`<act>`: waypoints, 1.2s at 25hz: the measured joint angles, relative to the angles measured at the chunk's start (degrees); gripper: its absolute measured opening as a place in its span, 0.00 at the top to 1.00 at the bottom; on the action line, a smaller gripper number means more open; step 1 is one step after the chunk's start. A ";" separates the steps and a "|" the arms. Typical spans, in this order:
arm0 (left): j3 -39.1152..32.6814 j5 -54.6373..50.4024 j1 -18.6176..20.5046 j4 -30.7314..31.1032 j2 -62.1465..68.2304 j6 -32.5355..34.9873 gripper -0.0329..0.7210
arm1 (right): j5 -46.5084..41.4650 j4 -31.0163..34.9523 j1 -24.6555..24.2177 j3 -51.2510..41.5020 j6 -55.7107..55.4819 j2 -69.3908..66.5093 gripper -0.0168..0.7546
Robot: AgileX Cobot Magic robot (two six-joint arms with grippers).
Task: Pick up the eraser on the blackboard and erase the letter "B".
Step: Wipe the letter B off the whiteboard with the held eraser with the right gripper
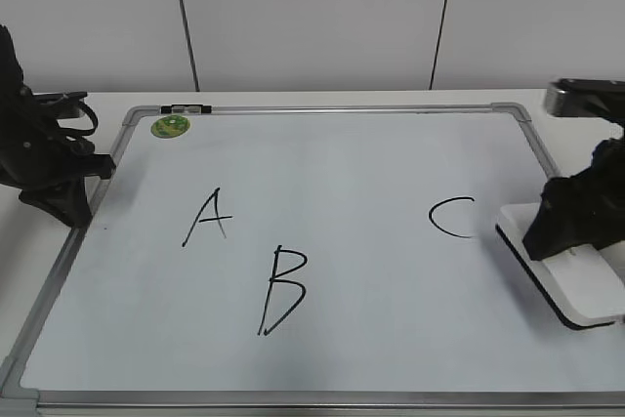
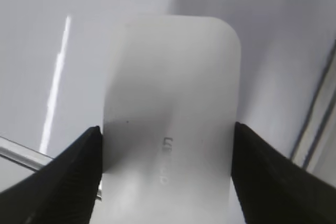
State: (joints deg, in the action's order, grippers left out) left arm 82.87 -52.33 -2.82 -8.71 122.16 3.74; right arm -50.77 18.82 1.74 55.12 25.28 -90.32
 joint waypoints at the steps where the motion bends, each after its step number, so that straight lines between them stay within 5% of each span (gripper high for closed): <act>1: 0.00 0.00 0.00 0.00 0.00 0.00 0.94 | -0.42 0.22 1.56 0.83 0.32 0.00 0.27; 14: 0.00 0.00 0.00 0.00 0.00 0.00 0.94 | 4.27 -1.49 23.04 10.52 1.17 -0.27 0.27; 30: 0.00 0.00 0.00 0.00 0.00 0.00 0.94 | 6.75 -4.35 35.11 13.30 1.17 -10.50 0.27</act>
State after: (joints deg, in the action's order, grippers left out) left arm 82.87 -52.33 -2.82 -8.71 122.16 3.74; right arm -44.02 14.47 36.85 68.42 26.45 -100.81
